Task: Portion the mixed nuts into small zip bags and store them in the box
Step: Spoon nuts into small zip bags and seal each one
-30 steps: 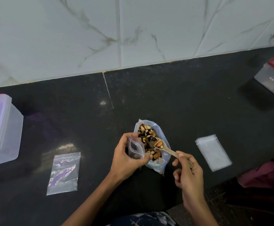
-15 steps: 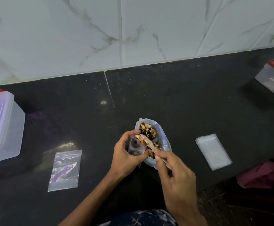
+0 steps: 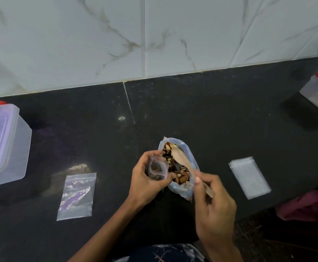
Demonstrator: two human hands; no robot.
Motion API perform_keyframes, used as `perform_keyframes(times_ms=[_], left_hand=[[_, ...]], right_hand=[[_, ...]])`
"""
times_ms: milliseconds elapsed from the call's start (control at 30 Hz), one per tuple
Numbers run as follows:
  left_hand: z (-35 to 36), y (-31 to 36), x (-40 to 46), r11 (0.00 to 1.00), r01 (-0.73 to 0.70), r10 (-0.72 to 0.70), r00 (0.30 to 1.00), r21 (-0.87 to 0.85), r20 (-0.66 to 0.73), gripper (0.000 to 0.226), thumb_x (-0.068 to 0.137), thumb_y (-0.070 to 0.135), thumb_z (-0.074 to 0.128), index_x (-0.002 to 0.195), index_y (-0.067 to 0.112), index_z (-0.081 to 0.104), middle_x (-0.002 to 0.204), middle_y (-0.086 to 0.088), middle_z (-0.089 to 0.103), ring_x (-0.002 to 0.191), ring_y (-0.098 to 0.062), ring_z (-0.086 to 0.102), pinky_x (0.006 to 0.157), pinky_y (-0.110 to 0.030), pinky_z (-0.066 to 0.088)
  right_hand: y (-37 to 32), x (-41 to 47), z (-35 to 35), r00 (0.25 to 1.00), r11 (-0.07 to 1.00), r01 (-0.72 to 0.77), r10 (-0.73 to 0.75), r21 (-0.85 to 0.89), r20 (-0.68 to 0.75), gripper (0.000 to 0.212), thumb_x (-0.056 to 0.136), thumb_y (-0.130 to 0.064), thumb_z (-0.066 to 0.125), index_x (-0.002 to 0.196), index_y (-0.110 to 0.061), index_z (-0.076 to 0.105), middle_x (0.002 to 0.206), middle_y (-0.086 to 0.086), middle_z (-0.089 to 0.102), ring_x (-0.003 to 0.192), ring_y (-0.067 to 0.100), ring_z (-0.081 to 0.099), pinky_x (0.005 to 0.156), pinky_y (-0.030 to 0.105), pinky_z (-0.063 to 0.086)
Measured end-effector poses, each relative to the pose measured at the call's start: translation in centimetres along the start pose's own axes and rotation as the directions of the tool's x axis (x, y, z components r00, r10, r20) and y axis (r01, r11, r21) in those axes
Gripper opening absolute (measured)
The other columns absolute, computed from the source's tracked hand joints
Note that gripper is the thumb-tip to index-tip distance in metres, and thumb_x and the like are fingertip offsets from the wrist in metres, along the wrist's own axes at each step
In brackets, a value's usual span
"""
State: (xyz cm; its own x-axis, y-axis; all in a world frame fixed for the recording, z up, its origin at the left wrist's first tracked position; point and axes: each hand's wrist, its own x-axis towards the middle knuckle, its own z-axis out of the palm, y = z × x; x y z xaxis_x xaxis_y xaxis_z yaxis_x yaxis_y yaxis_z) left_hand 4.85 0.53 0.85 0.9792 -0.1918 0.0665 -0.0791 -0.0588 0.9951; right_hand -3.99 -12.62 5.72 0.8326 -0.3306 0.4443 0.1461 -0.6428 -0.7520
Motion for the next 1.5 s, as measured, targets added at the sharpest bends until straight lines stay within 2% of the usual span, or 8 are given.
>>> perform_keyframes(times_ms=[133, 300, 567, 667, 767, 867, 1033, 1500], left_hand=[[-0.1, -0.5, 0.1, 1.0, 0.019, -0.019, 0.999, -0.014, -0.042, 0.055, 0.066, -0.001, 0.082, 0.112, 0.014, 0.056, 0.102, 0.005, 0.063, 0.094, -0.011, 0.065, 0.074, -0.024, 0.056], [0.2, -0.7, 0.3, 0.994, 0.074, -0.074, 0.997, -0.078, -0.004, 0.052, 0.068, -0.009, 0.077, 0.11, 0.012, 0.054, 0.104, 0.005, 0.063, 0.096, -0.017, 0.067, 0.077, -0.033, 0.059], [0.4, -0.9, 0.6, 0.991, 0.084, -0.083, 0.996, -0.103, 0.015, 0.049, 0.069, -0.02, 0.071, 0.108, 0.002, 0.053, 0.099, 0.007, 0.062, 0.09, -0.007, 0.067, 0.073, -0.025, 0.057], [0.4, -1.0, 0.6, 0.992, 0.092, -0.089, 0.995, -0.083, 0.043, 0.048, 0.069, -0.022, 0.067, 0.108, 0.001, 0.052, 0.092, 0.021, 0.064, 0.083, -0.003, 0.067, 0.069, -0.027, 0.059], [0.4, -1.0, 0.5, 0.991, 0.105, -0.101, 0.993, -0.078, 0.061, 0.048, 0.069, -0.023, 0.067, 0.106, 0.004, 0.052, 0.095, 0.016, 0.063, 0.081, -0.005, 0.067, 0.07, -0.028, 0.059], [0.4, -0.9, 0.2, 0.988, 0.118, -0.112, 0.991, -0.096, 0.069, 0.05, 0.069, -0.022, 0.068, 0.107, 0.007, 0.052, 0.101, 0.003, 0.06, 0.081, -0.009, 0.068, 0.071, -0.032, 0.059], [0.6, -0.8, 0.1, 0.988, 0.139, -0.135, 0.989, -0.074, 0.057, 0.049, 0.07, -0.019, 0.07, 0.107, 0.006, 0.052, 0.092, 0.012, 0.065, 0.077, -0.009, 0.068, 0.066, -0.039, 0.059], [0.5, -0.3, 0.0, 0.989, 0.118, -0.118, 0.993, -0.094, 0.01, 0.051, 0.065, -0.003, 0.082, 0.106, 0.013, 0.055, 0.108, -0.003, 0.061, 0.094, -0.016, 0.066, 0.07, -0.026, 0.057]], right_hand=[[2.1, 0.7, 0.4, 0.988, 0.966, -0.129, 0.145, -0.222, 0.056, 0.008, 0.096, -0.027, 0.047, 0.09, -0.031, 0.052, 0.067, -0.012, 0.059, 0.057, 0.006, 0.059, 0.045, 0.026, 0.05], [2.9, -0.1, 2.2, 0.972, 0.913, -0.089, 0.168, -0.399, 0.167, 0.004, 0.092, -0.019, 0.056, 0.088, -0.021, 0.058, 0.063, -0.017, 0.048, 0.045, -0.003, 0.043, 0.038, 0.009, 0.026], [2.7, -0.3, 2.9, 0.959, 0.934, -0.172, 0.231, -0.314, 0.162, 0.012, 0.095, -0.021, 0.049, 0.086, -0.025, 0.055, 0.051, -0.013, 0.044, 0.041, 0.004, 0.042, 0.04, 0.015, 0.027], [2.2, 0.0, 3.3, 0.919, 0.923, -0.334, 0.364, -0.192, 0.152, 0.014, 0.097, -0.021, 0.047, 0.086, -0.027, 0.052, 0.056, -0.005, 0.057, 0.049, 0.009, 0.055, 0.043, 0.024, 0.041], [1.9, 0.8, 3.3, 0.796, 0.8, -0.597, 0.582, 0.055, 0.165, 0.015, 0.097, -0.02, 0.047, 0.086, -0.025, 0.056, 0.067, 0.001, 0.063, 0.052, 0.008, 0.056, 0.047, 0.024, 0.043], [1.6, 1.6, 2.9, 0.563, 0.484, -0.817, 0.788, 0.314, 0.25, 0.014, 0.098, -0.018, 0.046, 0.094, -0.017, 0.059, 0.068, 0.002, 0.062, 0.04, 0.005, 0.045, 0.037, 0.018, 0.034], [1.7, 2.2, 2.0, 0.338, 0.158, -0.887, 0.863, 0.434, 0.375, 0.013, 0.097, -0.017, 0.048, 0.101, -0.014, 0.06, 0.083, 0.005, 0.068, 0.037, 0.006, 0.043, 0.029, 0.016, 0.023], [1.9, 1.6, -0.2, 0.355, 0.207, -0.884, 0.88, 0.42, 0.315, 0.015, 0.097, -0.018, 0.05, 0.105, -0.016, 0.063, 0.084, 0.004, 0.069, 0.041, 0.007, 0.043, 0.03, 0.014, 0.025]])
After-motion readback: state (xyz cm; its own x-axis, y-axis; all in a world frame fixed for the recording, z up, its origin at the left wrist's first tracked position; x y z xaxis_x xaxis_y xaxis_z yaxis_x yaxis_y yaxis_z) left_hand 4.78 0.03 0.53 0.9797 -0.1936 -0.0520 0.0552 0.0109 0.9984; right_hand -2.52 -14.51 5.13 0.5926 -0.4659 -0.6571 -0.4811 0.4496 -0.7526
